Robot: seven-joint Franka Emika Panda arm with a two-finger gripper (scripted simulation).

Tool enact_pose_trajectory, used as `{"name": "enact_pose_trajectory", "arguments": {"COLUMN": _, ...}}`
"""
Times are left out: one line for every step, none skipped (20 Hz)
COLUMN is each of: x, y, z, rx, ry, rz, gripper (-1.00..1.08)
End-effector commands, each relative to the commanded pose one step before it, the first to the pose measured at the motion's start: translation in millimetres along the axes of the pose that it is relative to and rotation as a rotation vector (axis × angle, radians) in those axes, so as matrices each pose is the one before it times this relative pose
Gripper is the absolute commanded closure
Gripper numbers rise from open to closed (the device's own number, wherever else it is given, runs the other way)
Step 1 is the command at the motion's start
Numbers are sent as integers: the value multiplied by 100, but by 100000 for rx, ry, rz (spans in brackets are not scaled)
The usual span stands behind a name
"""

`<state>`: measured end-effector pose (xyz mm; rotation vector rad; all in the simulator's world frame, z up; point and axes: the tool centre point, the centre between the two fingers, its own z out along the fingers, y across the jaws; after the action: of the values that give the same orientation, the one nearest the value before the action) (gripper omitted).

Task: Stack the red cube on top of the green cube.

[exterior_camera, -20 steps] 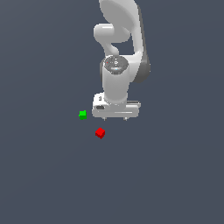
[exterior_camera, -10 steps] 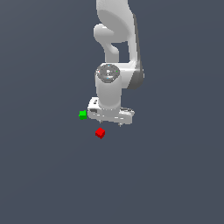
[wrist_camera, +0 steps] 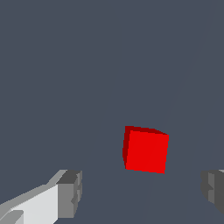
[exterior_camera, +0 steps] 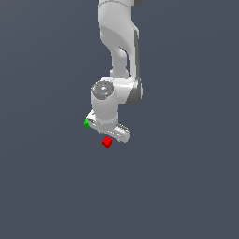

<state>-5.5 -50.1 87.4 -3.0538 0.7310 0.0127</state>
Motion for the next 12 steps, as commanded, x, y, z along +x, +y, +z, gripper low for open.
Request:
{"name": "enact_pose_trajectory", "arguments": {"x": 283, "y": 701, "z": 747, "rx": 11, "ry": 447, "rz": 5257, "gripper": -92}}
{"name": "enact_pose_trajectory", "arguments": {"x": 81, "y": 220, "z": 233, "rx": -3, "ry": 106, "rz": 1570, "gripper": -92}}
{"name": "enact_pose_trajectory", "arguments": {"x": 69, "y": 190, "z": 202, "rx": -1, "ry": 90, "rz": 1359, "gripper": -92}}
{"name": "enact_pose_trajectory", "arguments": {"x": 57, "y": 160, "z": 171, "rx": 2, "ry": 74, "rz": 1147, "gripper": -92}}
{"name": "enact_pose_trajectory", "arguments": {"x": 44, "y": 128, "z": 140, "rx": 5, "ry": 56, "rz": 930, "gripper": -92}}
{"name": "enact_pose_trajectory", "arguments": {"x": 31, "y": 99, "z": 108, "rx": 9, "ry": 39, "rz": 717, "gripper": -92}}
{"name": "enact_pose_trajectory", "arguments": {"x": 19, "y": 69, "z": 77, "rx": 13, "ry": 21, "rz": 502, "gripper": -92}}
{"name": "enact_pose_trajectory", "arguments": {"x": 5, "y": 37, "z": 45, "rx": 17, "ry": 3, "rz": 284, "gripper": -92}}
{"name": "enact_pose_trajectory", "arguments": {"x": -6, "y": 4, "z": 14, "rx": 11, "ry": -7, "rz": 68, "gripper": -92}}
{"name": "enact_pose_trajectory", "arguments": {"x": -24, "y": -32, "z": -58, "rx": -69, "ry": -86, "rz": -563, "gripper": -92}}
{"name": "enact_pose_trajectory", "arguments": {"x": -2, "y": -2, "z": 34, "rx": 0, "ry": 0, "rz": 0, "gripper": -92}}
{"name": "enact_pose_trajectory", "arguments": {"x": -5, "y": -5, "z": 102, "rx": 0, "ry": 0, "rz": 0, "gripper": -92}}
